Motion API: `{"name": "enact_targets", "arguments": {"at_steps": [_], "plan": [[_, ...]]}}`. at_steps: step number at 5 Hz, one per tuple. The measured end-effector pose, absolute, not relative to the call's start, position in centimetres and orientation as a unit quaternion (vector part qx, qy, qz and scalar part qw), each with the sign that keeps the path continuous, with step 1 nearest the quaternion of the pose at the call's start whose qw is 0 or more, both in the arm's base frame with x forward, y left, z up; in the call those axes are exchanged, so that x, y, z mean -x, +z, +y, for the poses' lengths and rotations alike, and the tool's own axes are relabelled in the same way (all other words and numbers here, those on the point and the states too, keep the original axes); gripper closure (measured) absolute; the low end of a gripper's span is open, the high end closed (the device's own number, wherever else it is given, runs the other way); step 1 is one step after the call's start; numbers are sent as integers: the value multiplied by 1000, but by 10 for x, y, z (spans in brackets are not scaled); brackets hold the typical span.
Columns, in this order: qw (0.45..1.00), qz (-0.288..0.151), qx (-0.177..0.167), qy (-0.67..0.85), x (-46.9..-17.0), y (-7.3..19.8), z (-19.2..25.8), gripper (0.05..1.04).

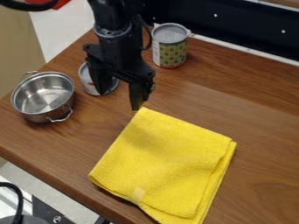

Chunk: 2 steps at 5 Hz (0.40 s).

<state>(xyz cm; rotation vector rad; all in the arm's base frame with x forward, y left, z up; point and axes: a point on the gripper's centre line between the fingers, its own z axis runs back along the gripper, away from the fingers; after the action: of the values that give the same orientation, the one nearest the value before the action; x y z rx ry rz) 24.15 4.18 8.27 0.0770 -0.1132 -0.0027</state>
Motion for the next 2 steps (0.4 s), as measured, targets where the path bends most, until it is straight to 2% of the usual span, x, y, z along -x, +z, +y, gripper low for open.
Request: {"name": "enact_targets", "arguments": {"at_steps": [2], "plan": [[998, -38, -39, -14, -245, 77, 59, 87]]}}
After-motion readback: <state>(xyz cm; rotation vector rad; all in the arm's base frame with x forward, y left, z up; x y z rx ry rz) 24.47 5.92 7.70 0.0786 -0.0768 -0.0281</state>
